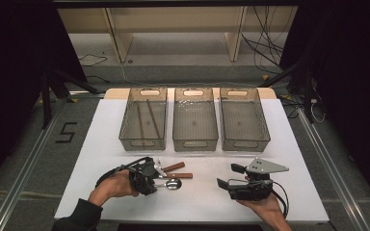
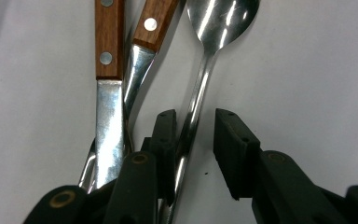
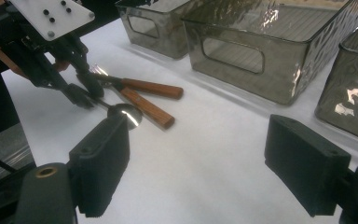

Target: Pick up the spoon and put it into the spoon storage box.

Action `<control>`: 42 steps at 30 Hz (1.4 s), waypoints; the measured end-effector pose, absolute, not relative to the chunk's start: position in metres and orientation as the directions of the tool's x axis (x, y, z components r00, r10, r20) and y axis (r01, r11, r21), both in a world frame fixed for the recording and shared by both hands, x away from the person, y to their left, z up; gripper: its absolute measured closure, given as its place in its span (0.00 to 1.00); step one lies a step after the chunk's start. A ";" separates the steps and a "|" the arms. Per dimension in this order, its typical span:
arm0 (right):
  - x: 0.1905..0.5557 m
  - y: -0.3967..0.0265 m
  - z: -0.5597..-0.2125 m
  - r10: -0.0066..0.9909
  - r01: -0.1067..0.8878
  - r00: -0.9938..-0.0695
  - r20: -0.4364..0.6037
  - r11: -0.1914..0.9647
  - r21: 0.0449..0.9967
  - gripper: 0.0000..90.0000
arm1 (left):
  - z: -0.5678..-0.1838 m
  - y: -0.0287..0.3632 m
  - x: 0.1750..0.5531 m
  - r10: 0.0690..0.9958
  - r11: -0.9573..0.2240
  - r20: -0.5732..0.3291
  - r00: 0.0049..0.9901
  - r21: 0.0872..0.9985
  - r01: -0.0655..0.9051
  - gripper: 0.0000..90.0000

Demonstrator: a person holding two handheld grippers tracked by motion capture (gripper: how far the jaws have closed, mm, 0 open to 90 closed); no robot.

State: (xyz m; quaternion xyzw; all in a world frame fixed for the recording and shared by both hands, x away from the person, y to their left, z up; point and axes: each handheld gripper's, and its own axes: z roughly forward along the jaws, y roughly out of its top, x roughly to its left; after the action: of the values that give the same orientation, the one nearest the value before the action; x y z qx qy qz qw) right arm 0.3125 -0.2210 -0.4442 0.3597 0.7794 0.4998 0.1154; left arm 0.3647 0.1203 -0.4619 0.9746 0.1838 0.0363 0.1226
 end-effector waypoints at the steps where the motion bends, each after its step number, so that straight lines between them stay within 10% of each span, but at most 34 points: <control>1: 0.312 -0.221 -0.444 0.676 0.445 -0.715 0.179 0.242 0.862 0.26 | -0.462 0.120 0.364 0.365 -0.904 0.023 0.931 0.249 0.348 0.78; 42: 0.312 -0.222 -0.445 0.683 0.450 -0.707 0.181 0.238 0.861 0.26 | -0.450 0.116 0.359 0.317 -0.911 0.019 0.948 0.283 0.299 0.94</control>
State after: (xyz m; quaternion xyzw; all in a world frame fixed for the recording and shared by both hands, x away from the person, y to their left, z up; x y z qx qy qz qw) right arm 0.3123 -0.2220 -0.4446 0.3642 0.7781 0.4983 0.1170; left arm 0.3593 0.1163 -0.4500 0.9770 0.1578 0.0323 0.1397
